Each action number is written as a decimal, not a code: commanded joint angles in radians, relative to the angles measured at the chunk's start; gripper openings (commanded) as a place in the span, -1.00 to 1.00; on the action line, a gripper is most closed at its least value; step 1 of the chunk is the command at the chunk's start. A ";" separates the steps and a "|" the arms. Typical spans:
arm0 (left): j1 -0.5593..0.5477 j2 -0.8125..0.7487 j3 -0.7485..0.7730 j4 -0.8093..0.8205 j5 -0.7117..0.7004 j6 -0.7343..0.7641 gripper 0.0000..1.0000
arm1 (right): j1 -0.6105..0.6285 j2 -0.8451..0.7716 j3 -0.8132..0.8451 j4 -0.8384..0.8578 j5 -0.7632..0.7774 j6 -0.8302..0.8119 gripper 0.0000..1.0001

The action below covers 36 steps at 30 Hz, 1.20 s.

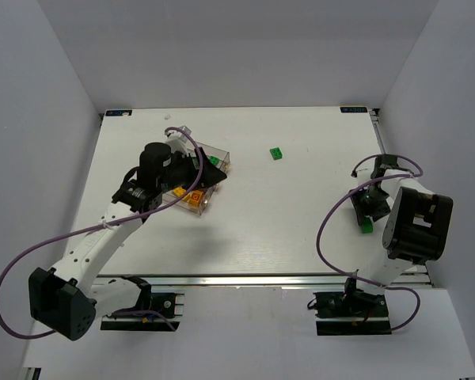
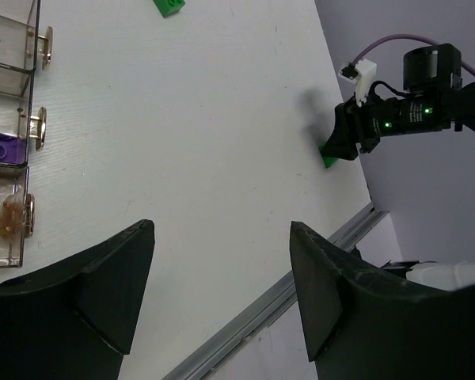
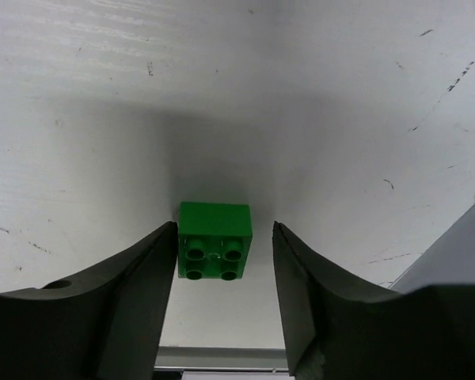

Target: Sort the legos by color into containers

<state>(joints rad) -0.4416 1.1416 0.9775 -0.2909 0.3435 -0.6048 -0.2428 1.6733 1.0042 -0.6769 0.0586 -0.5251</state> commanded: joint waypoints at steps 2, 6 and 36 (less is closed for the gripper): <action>0.001 -0.059 0.024 -0.016 -0.014 -0.024 0.58 | -0.007 0.011 -0.006 0.039 0.015 0.017 0.01; 0.001 -0.078 0.029 -0.028 -0.029 -0.033 0.57 | -0.006 0.019 -0.018 0.033 -0.009 0.017 -0.36; 0.001 -0.241 0.032 -0.134 -0.127 -0.110 0.58 | 0.784 0.502 1.097 0.284 -0.548 0.344 -1.00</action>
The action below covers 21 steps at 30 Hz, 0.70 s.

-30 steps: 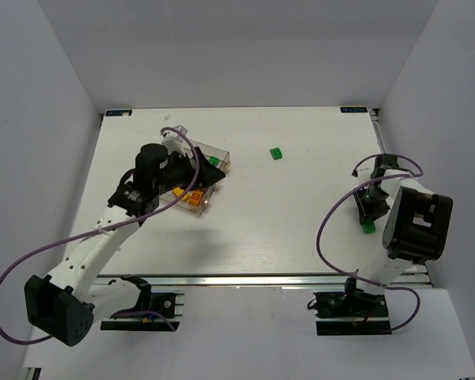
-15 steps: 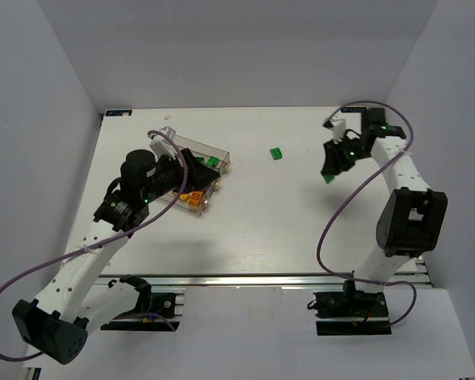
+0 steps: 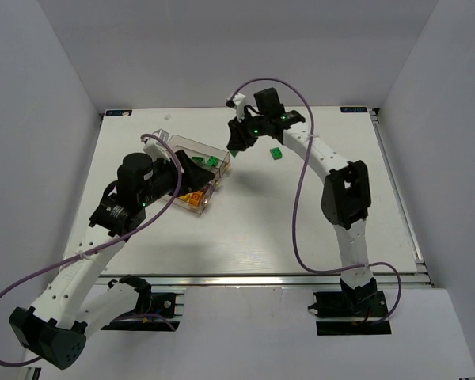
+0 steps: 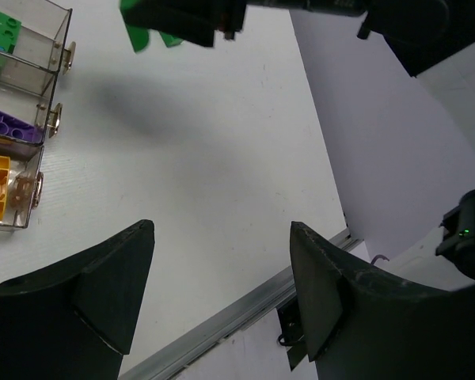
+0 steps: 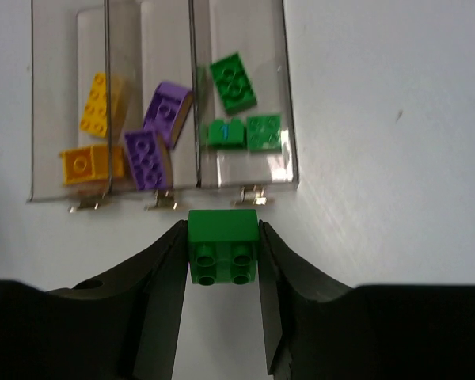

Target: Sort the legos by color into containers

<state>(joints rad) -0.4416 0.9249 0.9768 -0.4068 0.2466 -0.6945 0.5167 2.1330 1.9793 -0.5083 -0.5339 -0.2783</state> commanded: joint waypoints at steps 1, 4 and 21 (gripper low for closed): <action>0.001 -0.027 0.033 -0.021 -0.033 -0.028 0.58 | 0.032 0.083 0.142 0.131 0.054 0.100 -1.00; 0.001 -0.031 0.034 -0.027 -0.044 -0.043 0.58 | 0.075 0.122 0.168 0.220 0.077 0.108 -1.00; 0.001 -0.061 0.010 -0.040 -0.063 -0.082 0.61 | 0.149 0.222 0.118 0.435 0.207 0.111 -0.12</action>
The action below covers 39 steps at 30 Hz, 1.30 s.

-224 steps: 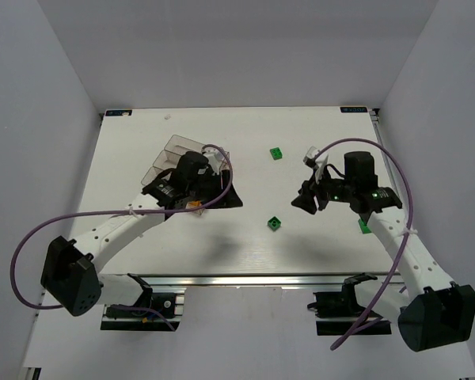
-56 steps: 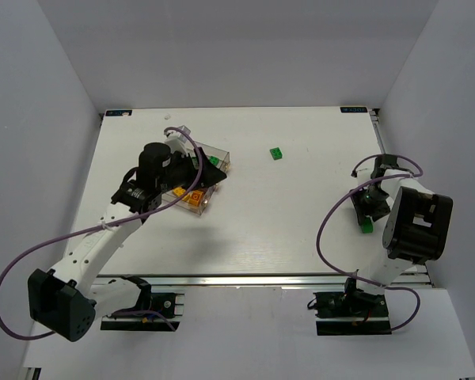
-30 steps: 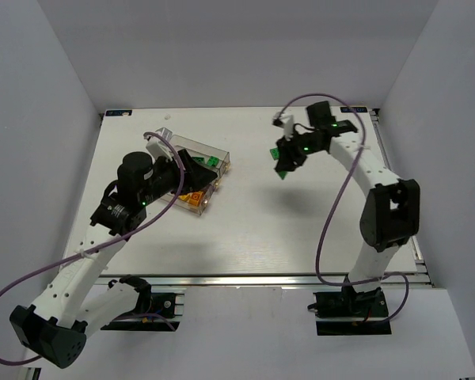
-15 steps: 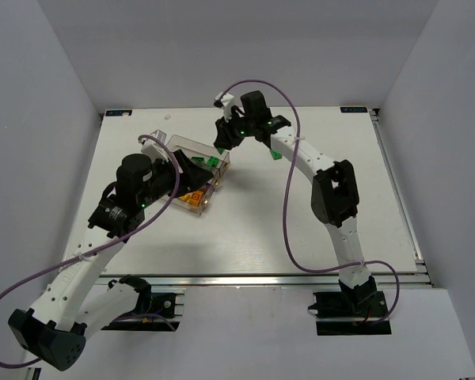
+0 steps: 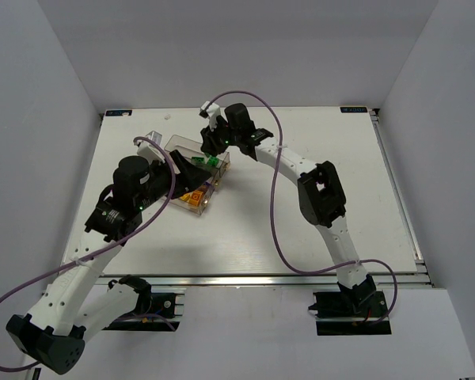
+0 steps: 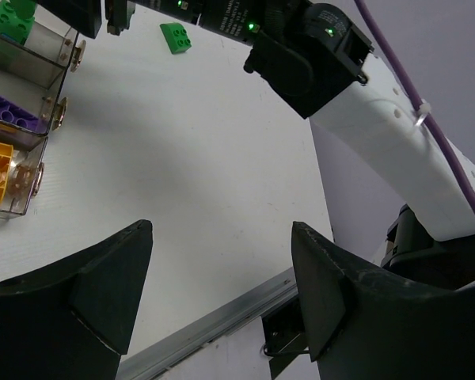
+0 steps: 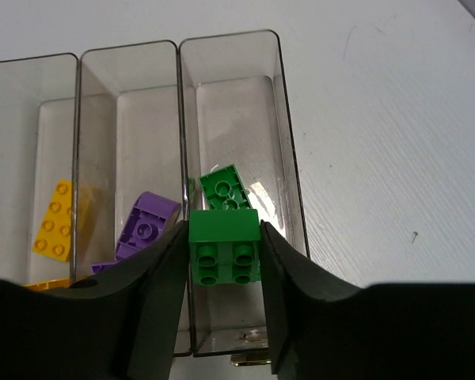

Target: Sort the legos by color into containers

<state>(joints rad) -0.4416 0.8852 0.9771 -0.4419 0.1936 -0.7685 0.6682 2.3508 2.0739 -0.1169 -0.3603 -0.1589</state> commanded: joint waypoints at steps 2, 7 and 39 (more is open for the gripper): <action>0.001 -0.023 0.003 0.002 -0.005 -0.008 0.61 | -0.001 -0.001 0.015 0.045 0.041 -0.011 0.04; 0.001 -0.029 -0.006 0.011 -0.002 -0.008 0.62 | -0.010 -0.051 0.003 0.037 0.043 0.004 0.25; 0.001 -0.034 -0.089 0.062 0.014 -0.025 0.63 | -0.325 -0.104 -0.267 -0.129 0.257 -0.070 0.48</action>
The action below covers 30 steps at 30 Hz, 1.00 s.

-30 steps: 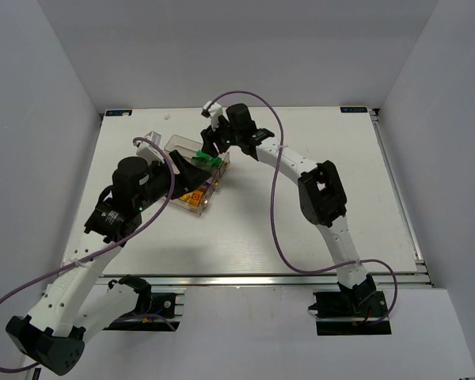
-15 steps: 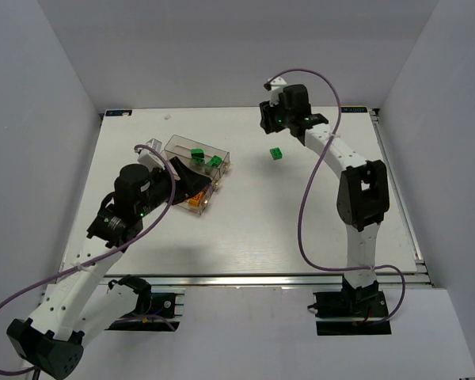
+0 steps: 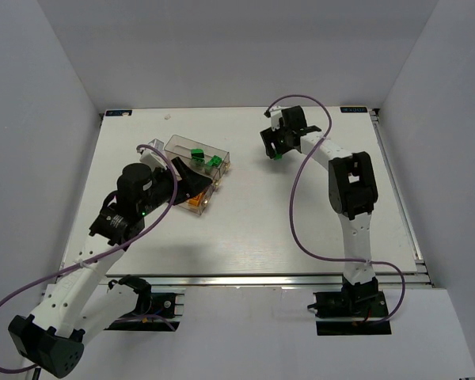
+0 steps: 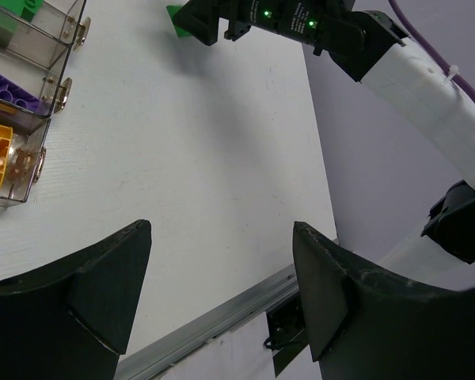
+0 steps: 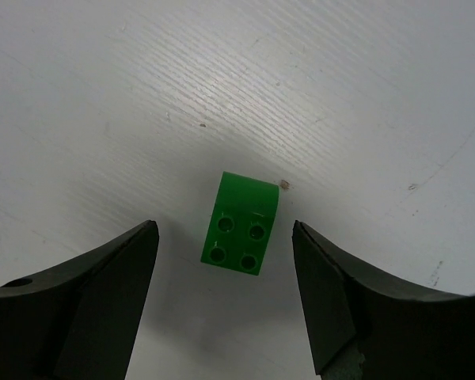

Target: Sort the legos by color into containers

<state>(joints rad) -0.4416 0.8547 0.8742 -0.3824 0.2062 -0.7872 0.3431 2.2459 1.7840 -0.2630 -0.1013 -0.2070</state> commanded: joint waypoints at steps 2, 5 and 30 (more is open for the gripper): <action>0.001 0.000 0.016 -0.003 -0.004 -0.006 0.63 | -0.001 0.015 0.022 0.022 0.009 -0.031 0.44; 0.001 0.004 0.019 -0.006 -0.007 -0.006 0.63 | -0.003 0.035 0.026 0.031 0.031 -0.042 0.40; 0.001 0.012 0.020 0.005 -0.017 -0.003 0.63 | 0.019 -0.055 0.104 -0.003 -0.386 -0.097 -0.88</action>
<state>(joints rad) -0.4416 0.8921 0.8745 -0.3882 0.2039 -0.7876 0.3420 2.3020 1.8309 -0.2893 -0.2581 -0.2810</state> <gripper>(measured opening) 0.816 0.429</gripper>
